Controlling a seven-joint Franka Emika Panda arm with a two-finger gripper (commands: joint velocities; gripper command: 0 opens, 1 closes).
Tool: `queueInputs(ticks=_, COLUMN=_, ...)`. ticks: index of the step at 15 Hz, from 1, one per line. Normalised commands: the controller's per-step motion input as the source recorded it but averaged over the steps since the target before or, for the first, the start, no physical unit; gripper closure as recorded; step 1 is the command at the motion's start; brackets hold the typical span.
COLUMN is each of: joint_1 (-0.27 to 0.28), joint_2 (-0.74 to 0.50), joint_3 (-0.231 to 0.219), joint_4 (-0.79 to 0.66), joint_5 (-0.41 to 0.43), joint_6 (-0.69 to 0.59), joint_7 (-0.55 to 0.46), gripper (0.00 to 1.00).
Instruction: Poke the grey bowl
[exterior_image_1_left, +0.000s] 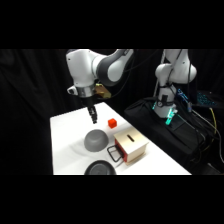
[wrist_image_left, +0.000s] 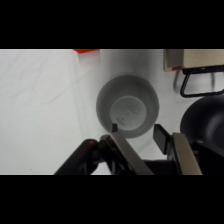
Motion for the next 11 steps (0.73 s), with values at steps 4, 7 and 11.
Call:
queueInputs(ticks=4, joint_1=0.045, joint_2=-0.15, joint_3=0.021, joint_4=0.21, joint_5=-0.016, joint_6=-0.36, joint_7=0.07, gripper=0.0)
queueInputs(ticks=7, joint_1=0.03, joint_2=-0.1, joint_3=0.021, joint_4=0.2, joint_5=0.0, joint_6=-0.28, joint_7=0.07, gripper=0.0)
queueInputs(ticks=11, joint_1=0.025, joint_2=-0.06, joint_3=0.014, joint_4=0.2, joint_5=0.008, joint_6=-0.2, joint_7=0.1, gripper=0.0)
